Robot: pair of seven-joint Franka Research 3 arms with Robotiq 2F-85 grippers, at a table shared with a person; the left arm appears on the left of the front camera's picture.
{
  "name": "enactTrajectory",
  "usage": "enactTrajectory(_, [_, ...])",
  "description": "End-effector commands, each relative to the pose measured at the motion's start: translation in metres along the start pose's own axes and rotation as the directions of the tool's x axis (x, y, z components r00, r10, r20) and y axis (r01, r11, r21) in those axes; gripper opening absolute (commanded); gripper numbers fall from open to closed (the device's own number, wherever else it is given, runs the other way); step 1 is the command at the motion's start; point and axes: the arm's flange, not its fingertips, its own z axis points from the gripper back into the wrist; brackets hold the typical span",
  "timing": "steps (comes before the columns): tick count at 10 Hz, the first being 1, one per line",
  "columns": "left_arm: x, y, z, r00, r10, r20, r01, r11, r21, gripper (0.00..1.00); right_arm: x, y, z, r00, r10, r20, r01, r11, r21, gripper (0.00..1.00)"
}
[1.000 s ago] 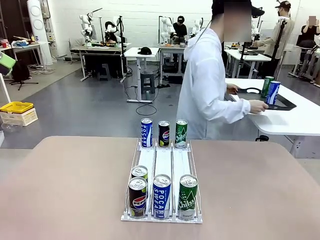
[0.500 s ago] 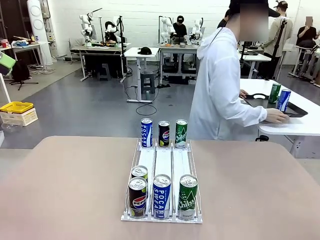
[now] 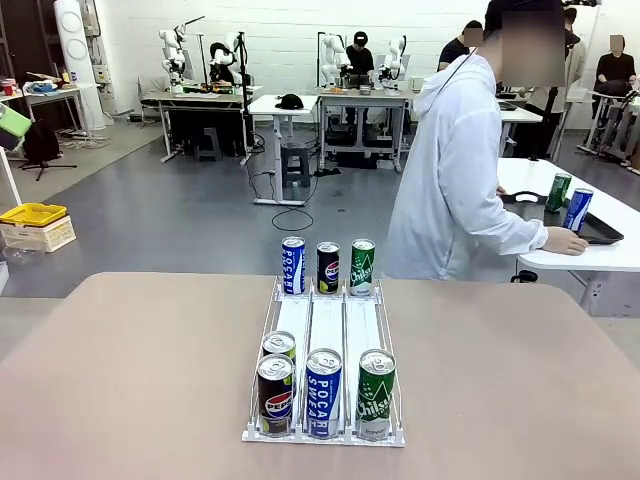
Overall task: Retrieve and hand over the desired beverage to the person.
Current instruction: Place the picked can on the Handle tray extended by the person.
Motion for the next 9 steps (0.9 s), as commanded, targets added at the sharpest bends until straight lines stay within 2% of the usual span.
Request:
enactTrajectory(1, [-0.0006,0.0001,0.0001,1.0,-0.014,0.005,0.014,1.0,-0.004,1.0,-0.0019,-0.0003,-0.0005,1.0,0.021,-0.013,-0.021,1.0,0.008,1.0])
enactTrajectory(9, [-0.0006,0.0001,0.0001,1.0,-0.014,0.005,0.014,1.0,-0.004,1.0,-0.0019,-0.0003,-0.0005,1.0,0.021,-0.013,-0.021,1.0,0.008,1.0])
